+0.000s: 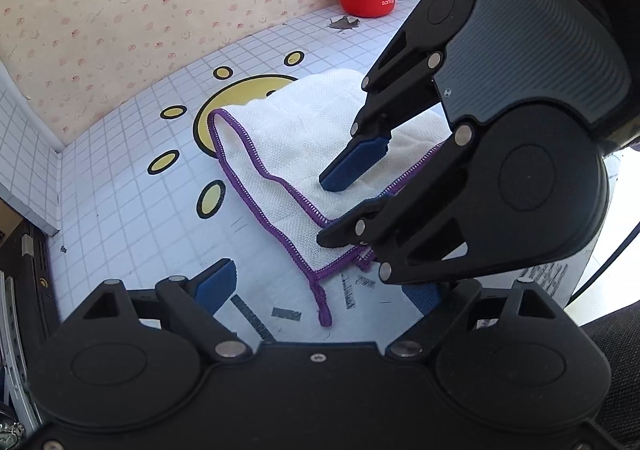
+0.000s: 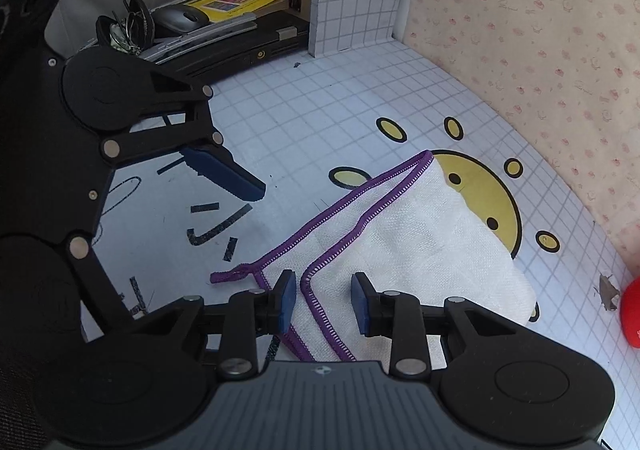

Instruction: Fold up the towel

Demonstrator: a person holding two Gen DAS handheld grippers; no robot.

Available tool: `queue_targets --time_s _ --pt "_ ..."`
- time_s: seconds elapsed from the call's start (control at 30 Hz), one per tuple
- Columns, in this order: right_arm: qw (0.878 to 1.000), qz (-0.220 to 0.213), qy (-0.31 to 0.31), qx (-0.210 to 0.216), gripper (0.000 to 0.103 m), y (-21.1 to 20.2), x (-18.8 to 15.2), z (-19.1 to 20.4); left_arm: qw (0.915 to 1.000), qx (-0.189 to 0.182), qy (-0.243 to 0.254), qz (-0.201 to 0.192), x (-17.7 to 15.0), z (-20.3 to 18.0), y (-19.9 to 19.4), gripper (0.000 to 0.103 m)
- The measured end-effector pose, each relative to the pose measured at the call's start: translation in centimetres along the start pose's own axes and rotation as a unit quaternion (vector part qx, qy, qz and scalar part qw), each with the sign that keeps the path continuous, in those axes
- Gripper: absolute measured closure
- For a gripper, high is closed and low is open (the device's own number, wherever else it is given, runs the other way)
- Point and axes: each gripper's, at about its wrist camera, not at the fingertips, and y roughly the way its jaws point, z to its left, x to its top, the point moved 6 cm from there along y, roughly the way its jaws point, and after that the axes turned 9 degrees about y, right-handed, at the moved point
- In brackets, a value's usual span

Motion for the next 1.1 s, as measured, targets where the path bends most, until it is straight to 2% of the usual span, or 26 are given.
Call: queue_targets --time_s 0.07,0.1,0.23,0.53,0.67,0.83,0.97,1.1 --pt "1.0 -0.004 0.004 0.003 0.082 -0.4 0.0 -0.1 1.0 0.001 -0.002 -0.001 0.0 0.1 0.0 0.013" --pt "1.0 -0.005 0.006 0.005 0.089 -0.6 0.0 -0.1 1.0 0.002 -0.003 -0.001 0.0 0.1 0.0 0.013" --pt "1.0 -0.013 0.015 0.012 0.097 -1.5 0.0 -0.2 1.0 0.004 -0.009 -0.001 0.0 0.2 -0.1 0.013" --pt "0.999 -0.027 0.031 0.03 0.097 -3.6 0.5 -0.8 0.9998 0.015 -0.012 0.004 -0.1 0.1 0.5 0.013" --pt "0.998 -0.016 0.03 0.056 0.097 -4.4 1.1 -1.3 0.9997 0.011 -0.018 0.007 0.0 0.1 1.0 0.013" --pt "0.996 0.005 0.031 0.079 0.097 -3.3 0.9 -0.8 0.9998 0.001 -0.022 0.001 -0.1 -0.4 1.4 0.013" --pt "0.997 0.003 0.034 0.075 0.097 -3.2 0.9 -0.9 0.9997 -0.002 -0.026 0.002 -0.1 -0.5 1.4 0.013" --pt "0.997 -0.002 0.039 0.068 0.096 -3.2 0.9 -1.0 1.0 0.001 -0.003 0.007 -0.4 -0.8 0.8 0.013"
